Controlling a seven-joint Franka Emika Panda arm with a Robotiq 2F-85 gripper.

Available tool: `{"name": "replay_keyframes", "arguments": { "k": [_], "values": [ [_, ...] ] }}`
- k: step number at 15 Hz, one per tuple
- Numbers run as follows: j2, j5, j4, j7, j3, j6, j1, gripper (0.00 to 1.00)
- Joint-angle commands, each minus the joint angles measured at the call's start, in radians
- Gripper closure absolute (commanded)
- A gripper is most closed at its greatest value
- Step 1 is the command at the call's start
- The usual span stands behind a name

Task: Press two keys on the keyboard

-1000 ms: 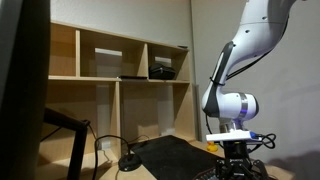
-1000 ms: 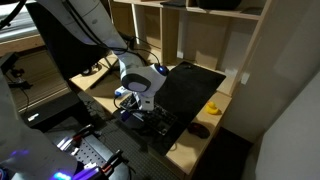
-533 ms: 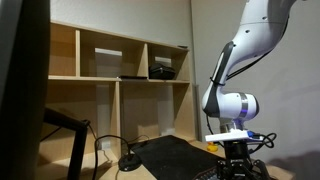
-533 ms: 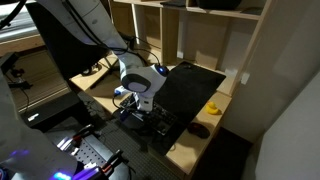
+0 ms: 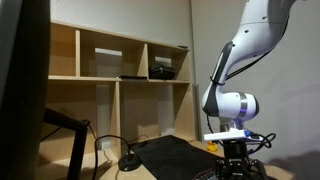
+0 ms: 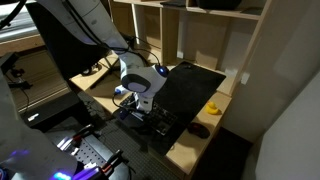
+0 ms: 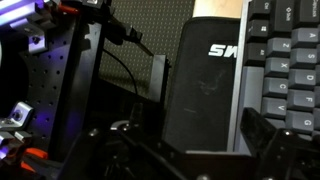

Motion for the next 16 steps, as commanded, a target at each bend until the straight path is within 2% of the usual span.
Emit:
{"name": "replay_keyframes", "arguments": {
  "k": [1,4,7,8,11,13,16],
  "values": [
    [0.001,0.001,0.002,0.0,-0.004,-0.002,0.004,0.0],
    [0.001,0.001,0.002,0.0,-0.004,-0.002,0.004,0.0],
    [0.021,-0.036,0.012,0.138,-0.024,-0.111,0.007,0.0],
    [0.027,-0.036,0.02,0.146,-0.021,-0.163,0.001,0.0],
    [0.03,-0.021,0.021,0.166,-0.022,-0.205,-0.003,0.0],
    [0.017,0.01,0.013,0.147,-0.018,-0.166,-0.006,0.0],
    [-0.015,0.081,-0.008,0.119,-0.017,-0.028,-0.006,0.0]
  ]
}}
